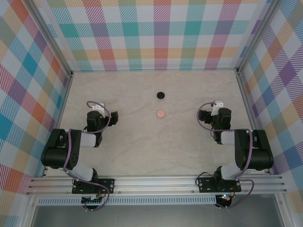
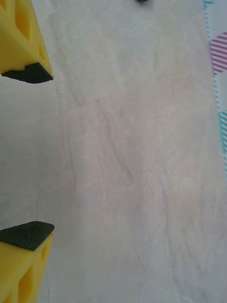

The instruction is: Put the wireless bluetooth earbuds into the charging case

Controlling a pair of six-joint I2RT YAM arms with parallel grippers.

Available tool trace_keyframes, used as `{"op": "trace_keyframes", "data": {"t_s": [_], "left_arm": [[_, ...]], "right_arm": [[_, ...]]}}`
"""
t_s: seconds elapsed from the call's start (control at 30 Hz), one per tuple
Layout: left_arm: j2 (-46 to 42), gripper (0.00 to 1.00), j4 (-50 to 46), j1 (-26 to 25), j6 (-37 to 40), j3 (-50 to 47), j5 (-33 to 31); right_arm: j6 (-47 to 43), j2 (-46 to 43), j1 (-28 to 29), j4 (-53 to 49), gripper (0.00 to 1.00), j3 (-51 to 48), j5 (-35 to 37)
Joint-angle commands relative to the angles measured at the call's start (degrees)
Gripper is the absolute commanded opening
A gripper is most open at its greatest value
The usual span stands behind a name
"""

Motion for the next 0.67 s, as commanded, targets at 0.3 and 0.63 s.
{"op": "trace_keyframes", "data": {"t_s": [0.3, 0.63], "left_arm": [[0.21, 1.00, -1.69, 0.37, -0.09, 1.54, -0.39], [0.29, 1.00, -1.87, 0.37, -0.15, 1.63, -0.35]], "right_arm": [[-1.63, 0.05, 0.67, 1.60, 1.00, 1.24, 0.23], [-1.60, 0.06, 0.67, 1.67, 1.00, 1.25, 0.16]]}}
